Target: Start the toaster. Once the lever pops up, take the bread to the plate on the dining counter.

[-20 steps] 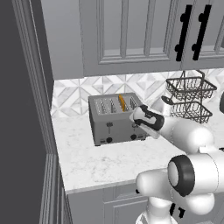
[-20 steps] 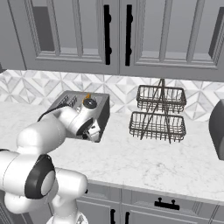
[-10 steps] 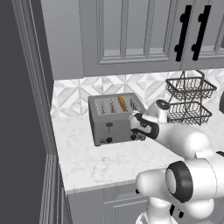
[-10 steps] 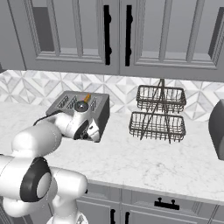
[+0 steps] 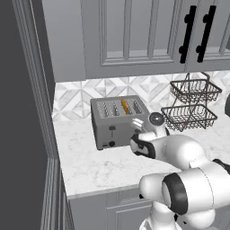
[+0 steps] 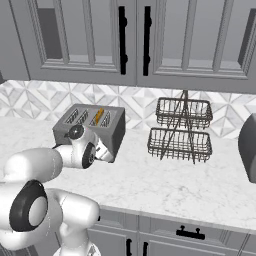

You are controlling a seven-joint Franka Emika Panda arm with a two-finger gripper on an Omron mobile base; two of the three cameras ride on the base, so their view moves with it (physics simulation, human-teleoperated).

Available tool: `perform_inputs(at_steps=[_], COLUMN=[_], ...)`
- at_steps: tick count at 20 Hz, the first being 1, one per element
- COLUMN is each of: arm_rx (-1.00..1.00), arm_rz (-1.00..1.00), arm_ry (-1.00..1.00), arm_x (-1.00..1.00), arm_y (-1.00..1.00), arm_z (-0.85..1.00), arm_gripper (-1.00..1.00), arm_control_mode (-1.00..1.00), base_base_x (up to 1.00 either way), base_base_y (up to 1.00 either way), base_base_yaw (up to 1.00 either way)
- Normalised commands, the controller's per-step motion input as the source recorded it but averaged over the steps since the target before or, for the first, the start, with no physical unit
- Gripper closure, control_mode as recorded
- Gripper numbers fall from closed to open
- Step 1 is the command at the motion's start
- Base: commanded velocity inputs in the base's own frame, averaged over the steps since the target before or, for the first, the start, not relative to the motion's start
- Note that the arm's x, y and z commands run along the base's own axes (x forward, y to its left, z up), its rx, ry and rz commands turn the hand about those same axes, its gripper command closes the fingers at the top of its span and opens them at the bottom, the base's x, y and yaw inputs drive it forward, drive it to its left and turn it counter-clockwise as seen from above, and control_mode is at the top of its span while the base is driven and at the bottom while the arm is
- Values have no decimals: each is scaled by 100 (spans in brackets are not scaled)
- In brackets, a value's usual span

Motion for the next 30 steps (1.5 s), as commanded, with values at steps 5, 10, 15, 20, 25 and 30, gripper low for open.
perform_inputs(at_steps=[5, 10, 15, 20, 25, 30], arm_rx=[-15, -13, 1, 0, -7, -13], arm_rz=[0, 0, 0, 3, 12, 18], arm_ry=[56, 56, 14, 0, -8, -6], arm_x=[-35, -53, -41, -35, -33, 1], arm_y=[0, 0, 0, 20, 37, 33], arm_z=[-77, -53, 65, 100, 100, 76], arm_gripper=[-100, -100, -100, -100, -100, -100], arm_control_mode=[-100, -100, -100, -100, -100, -100], base_base_x=[0, 0, 0, 0, 0, 0], base_base_y=[0, 0, 0, 0, 0, 0], base_base_yaw=[0, 0, 0, 0, 0, 0])
